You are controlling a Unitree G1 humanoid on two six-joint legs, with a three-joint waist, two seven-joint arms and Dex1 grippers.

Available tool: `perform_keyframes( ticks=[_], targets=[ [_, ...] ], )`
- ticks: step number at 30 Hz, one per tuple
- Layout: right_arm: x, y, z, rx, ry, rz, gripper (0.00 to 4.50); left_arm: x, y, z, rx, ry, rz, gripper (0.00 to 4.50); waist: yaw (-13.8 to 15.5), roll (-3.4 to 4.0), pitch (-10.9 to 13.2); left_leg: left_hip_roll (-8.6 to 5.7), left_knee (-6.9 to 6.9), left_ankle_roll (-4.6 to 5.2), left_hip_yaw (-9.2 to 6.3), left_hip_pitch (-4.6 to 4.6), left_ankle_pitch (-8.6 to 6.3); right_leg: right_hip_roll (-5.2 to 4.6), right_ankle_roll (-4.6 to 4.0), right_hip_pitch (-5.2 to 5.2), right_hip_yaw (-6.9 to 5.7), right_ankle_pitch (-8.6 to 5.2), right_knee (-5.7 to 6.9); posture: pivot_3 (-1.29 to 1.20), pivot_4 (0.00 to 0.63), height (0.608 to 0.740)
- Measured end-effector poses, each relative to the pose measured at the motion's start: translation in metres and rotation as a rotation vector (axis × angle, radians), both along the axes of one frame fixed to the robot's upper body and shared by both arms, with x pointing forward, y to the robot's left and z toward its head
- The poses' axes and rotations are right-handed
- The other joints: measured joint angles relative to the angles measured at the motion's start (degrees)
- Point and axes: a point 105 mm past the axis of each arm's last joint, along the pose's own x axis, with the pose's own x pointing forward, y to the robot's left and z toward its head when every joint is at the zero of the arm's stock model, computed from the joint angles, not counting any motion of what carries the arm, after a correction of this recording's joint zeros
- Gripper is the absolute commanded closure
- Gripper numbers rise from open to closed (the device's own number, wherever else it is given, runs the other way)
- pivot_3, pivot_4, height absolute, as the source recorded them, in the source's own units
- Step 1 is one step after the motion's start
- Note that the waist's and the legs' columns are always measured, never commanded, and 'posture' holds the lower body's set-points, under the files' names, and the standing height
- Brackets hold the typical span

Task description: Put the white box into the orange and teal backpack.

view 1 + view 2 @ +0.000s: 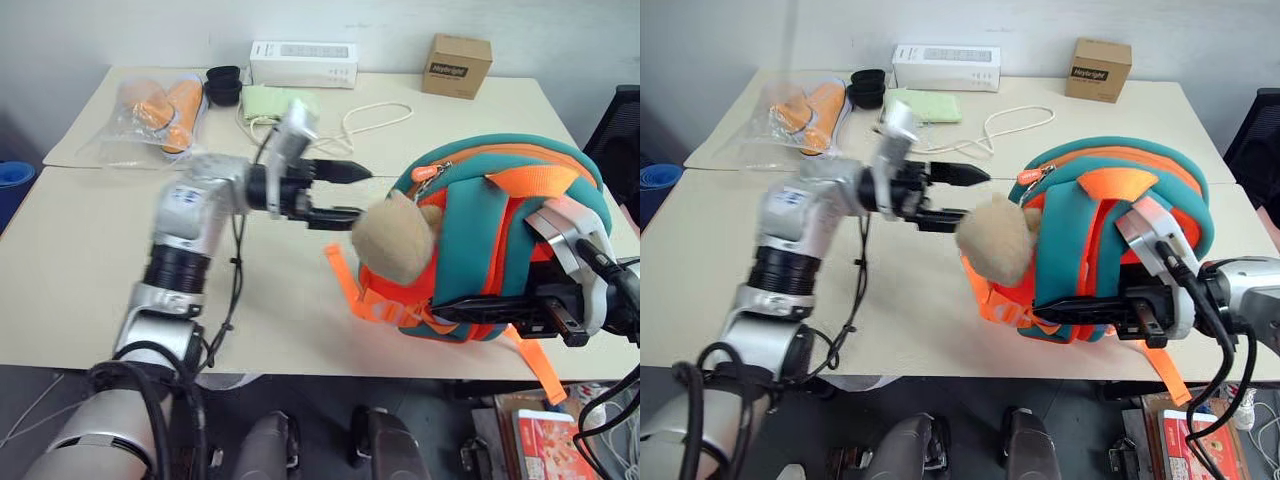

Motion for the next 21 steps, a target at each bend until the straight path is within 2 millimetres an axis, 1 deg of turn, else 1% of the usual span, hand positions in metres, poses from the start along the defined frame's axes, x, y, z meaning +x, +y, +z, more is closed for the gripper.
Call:
perform_keyframes(
  ticks=[3,4,6,9,12,15,18,21],
  targets=[
    [0.001,0.0,0.0,0.005,-0.009,-0.007,4.5,-0.015,0.028,0.016,-0.003,-0.004,0.01,0.03,0.1,0.0,0.0,-0.01,0.04,0.04,-0.02,-0.02,-0.03,0.0,0.0,0.02,0.03,0.0,0.0,0.0,0.15,0.74],
    [0.001,0.0,0.0,0.006,-0.01,-0.01,4.5,-0.019,0.034,0.022,-0.007,-0.009,0.009,0.03,0.3,0.0,0.0,-0.01,0.05,0.04,-0.03,-0.02,-0.03,0.01,0.01,0.03,0.02,0.0,-0.01,0.0,0.15,0.74],
    [0.002,0.0,0.0,0.006,-0.012,-0.012,4.5,-0.028,0.034,0.03,-0.025,-0.024,-0.003,0.03,0.8,0.0,0.0,-0.01,0.08,0.04,-0.04,-0.01,-0.03,0.0,0.01,0.06,0.02,0.0,0.0,0.0,0.15,0.74],
    [0.002,0.0,0.001,0.007,-0.015,-0.012,4.5,-0.034,0.017,0.032,-0.026,-0.044,-0.009,0.03,1.4,0.0,0.0,-0.04,0.19,0.07,-0.09,-0.02,-0.05,-0.01,0.04,0.15,0.0,0.02,0.0,0.0,0.15,0.74],
    [0.003,0.0,0.002,0.008,-0.02,-0.012,4.5,-0.035,-0.011,0.017,0.045,-0.08,0.003,0.03,1.3,0.0,0.0,-0.08,0.21,0.1,-0.05,-0.01,-0.07,-0.02,0.08,0.16,0.04,0.05,0.0,0.0,0.15,0.74],
    [0.003,0.001,0.004,0.01,-0.026,-0.012,4.5,-0.034,-0.033,0.0,0.075,-0.057,0.012,0.03,1.3,0.0,0.0,-0.04,0.2,0.1,-0.06,-0.02,-0.06,0.03,0.08,0.13,0.03,0.05,0.0,0.0,0.15,0.74],
    [0.003,0.001,0.003,0.018,-0.021,-0.011,4.5,-0.036,-0.043,-0.01,0.091,-0.038,-0.001,0.03,1.0,0.0,0.0,0.0,0.18,0.09,-0.02,0.0,-0.07,0.08,0.07,0.12,0.07,0.04,0.0,0.0,0.15,0.74],
    [0.003,0.001,0.001,0.017,-0.016,-0.021,4.5,-0.035,-0.046,-0.013,0.1,-0.033,0.007,0.03,1.1,0.0,0.0,0.02,0.19,0.08,-0.02,0.0,-0.06,0.09,0.07,0.11,0.07,0.04,0.0,0.0,0.15,0.74]
  ],
)
